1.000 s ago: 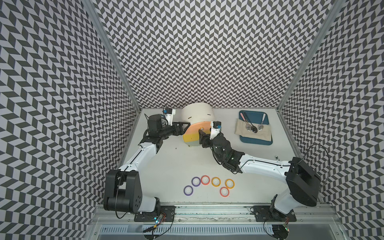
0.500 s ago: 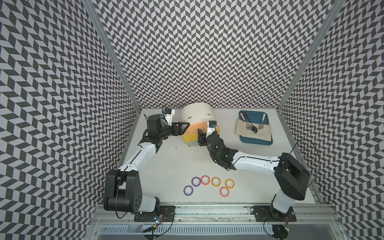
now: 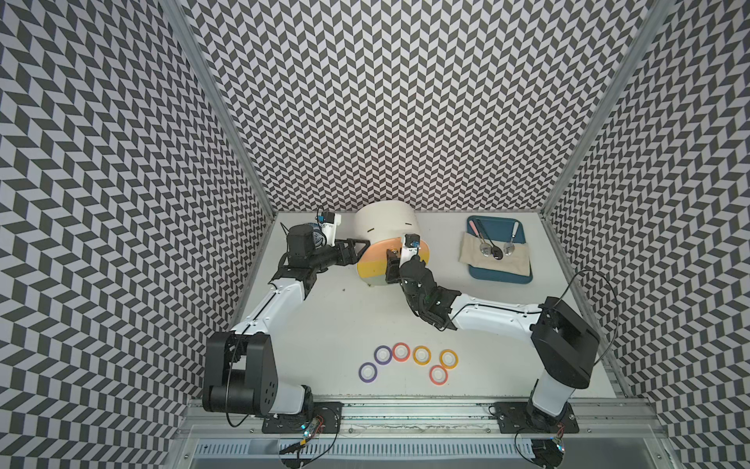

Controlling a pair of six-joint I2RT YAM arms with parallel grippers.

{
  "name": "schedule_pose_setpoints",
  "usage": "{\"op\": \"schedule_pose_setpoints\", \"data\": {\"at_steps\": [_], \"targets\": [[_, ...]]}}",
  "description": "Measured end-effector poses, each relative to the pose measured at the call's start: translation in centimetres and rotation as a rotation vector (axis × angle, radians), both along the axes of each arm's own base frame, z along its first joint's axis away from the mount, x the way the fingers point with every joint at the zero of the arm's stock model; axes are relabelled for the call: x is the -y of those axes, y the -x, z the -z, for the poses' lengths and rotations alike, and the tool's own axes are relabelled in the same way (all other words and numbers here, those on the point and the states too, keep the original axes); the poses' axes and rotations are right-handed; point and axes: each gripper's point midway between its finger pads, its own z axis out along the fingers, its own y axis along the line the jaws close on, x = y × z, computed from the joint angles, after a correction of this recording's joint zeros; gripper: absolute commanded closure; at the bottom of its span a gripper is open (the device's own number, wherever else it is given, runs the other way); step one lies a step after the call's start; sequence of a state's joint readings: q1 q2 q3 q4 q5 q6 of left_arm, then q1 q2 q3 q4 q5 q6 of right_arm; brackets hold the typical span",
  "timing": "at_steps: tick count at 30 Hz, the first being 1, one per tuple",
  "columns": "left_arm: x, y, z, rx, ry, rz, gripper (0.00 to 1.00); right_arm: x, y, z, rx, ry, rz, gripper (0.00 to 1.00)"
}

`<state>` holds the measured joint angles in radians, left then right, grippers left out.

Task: Place the transparent tape into the drawer according to color
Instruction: Open the drawer in the storage box.

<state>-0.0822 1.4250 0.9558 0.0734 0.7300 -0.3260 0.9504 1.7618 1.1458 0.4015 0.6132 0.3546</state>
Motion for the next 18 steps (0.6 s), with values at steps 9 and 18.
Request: {"op": "schedule_pose_setpoints", "data": {"at_steps": [9,18], "targets": [[0.01,0.02,0.0,0.001,-0.001,0.002,0.16,-0.04,0.03,0.3,-0.012,-0.001,-0.001,0.78],[0.02,0.02,0.02,0.001,-0.001,0.002,0.16,-0.09,0.06,0.33,-0.015,-0.005,-0.003,0.91]]}}
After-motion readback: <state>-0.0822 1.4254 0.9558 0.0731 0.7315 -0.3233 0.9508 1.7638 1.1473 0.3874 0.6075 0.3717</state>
